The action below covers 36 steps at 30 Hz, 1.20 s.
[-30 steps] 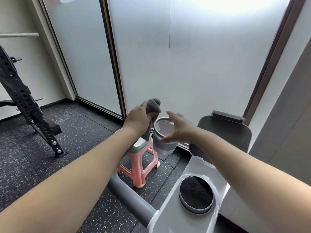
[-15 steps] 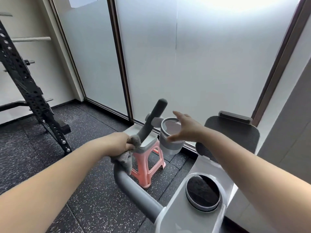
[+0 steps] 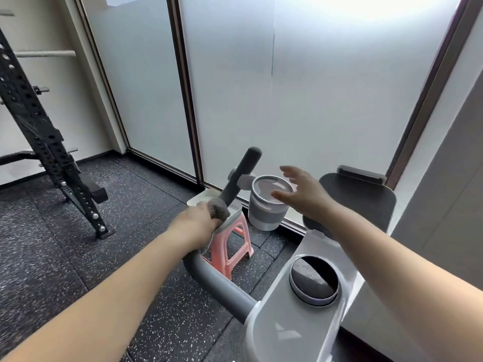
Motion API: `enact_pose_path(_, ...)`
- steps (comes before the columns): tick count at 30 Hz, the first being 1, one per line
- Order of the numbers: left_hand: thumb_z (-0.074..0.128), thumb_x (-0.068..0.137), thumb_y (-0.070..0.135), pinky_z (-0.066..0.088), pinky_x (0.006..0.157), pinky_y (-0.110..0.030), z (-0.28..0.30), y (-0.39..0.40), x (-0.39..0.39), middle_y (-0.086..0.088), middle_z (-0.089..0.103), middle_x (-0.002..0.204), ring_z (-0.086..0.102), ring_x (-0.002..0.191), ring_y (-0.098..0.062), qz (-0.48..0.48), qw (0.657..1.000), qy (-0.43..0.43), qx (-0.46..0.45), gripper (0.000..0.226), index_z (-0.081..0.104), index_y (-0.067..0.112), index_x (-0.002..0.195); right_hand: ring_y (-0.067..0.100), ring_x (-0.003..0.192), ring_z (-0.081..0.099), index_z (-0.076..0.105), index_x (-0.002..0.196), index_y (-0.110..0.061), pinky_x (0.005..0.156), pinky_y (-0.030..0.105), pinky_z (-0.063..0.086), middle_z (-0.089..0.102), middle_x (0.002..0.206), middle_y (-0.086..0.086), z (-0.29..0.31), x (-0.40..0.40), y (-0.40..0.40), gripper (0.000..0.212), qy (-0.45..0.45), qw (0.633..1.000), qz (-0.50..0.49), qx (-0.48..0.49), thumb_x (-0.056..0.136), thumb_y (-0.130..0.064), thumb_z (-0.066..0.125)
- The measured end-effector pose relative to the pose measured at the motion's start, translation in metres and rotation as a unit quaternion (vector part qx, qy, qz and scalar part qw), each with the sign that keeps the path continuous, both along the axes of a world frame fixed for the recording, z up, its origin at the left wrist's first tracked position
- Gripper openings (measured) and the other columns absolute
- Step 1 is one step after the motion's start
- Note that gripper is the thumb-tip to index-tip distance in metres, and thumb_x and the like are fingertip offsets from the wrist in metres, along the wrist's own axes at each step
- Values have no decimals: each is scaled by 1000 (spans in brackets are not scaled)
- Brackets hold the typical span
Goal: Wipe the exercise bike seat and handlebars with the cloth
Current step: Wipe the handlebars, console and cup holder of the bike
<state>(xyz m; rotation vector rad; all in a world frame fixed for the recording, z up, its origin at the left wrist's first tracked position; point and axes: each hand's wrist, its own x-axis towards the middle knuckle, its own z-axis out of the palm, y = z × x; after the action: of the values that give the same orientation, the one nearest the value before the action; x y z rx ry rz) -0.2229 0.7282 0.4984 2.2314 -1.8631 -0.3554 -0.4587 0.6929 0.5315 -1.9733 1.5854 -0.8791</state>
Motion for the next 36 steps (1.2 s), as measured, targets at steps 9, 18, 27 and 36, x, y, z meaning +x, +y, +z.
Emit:
enact_pose_path(9, 62, 84, 27, 41, 75, -24, 3, 11, 10, -7, 66, 96, 62, 93, -22, -22, 995, 94, -17, 15, 61, 18, 97, 18, 121, 52, 48, 134, -21, 105, 35, 40, 56, 132, 5, -2, -7, 47, 58, -62, 996, -63, -13, 80, -24, 71)
enact_pose_path(18, 51, 90, 18, 40, 99, -32, -8, 41, 24, -5, 52, 137, 54, 113, -26, -97, 984, 130, -74, 38, 51, 33, 126, 16, 122, 52, 51, 131, -16, 103, 27, 38, 57, 132, 5, -11, -14, 113, 49, -84, 990, -112, -18, 84, -16, 65)
enact_pose_path(27, 39, 96, 18, 18, 115, -50, -20, 123, 6, -10, 50, 137, 22, 141, -27, -172, 975, 128, -65, 25, 60, 30, 104, 16, 121, 52, 51, 129, -19, 106, 31, 39, 57, 130, 5, 0, -39, 165, 47, -125, 986, -108, -24, 84, -16, 64)
enact_pose_path(36, 43, 93, 12, 52, 85, -42, -2, 170, -63, -12, 65, 100, 61, 94, -33, -132, 966, 220, -27, 24, 65, 23, 92, 16, 113, 56, 54, 124, -16, 98, 25, 41, 61, 117, 1, -19, -92, 242, 39, -123, 987, -106, -24, 85, -10, 58)
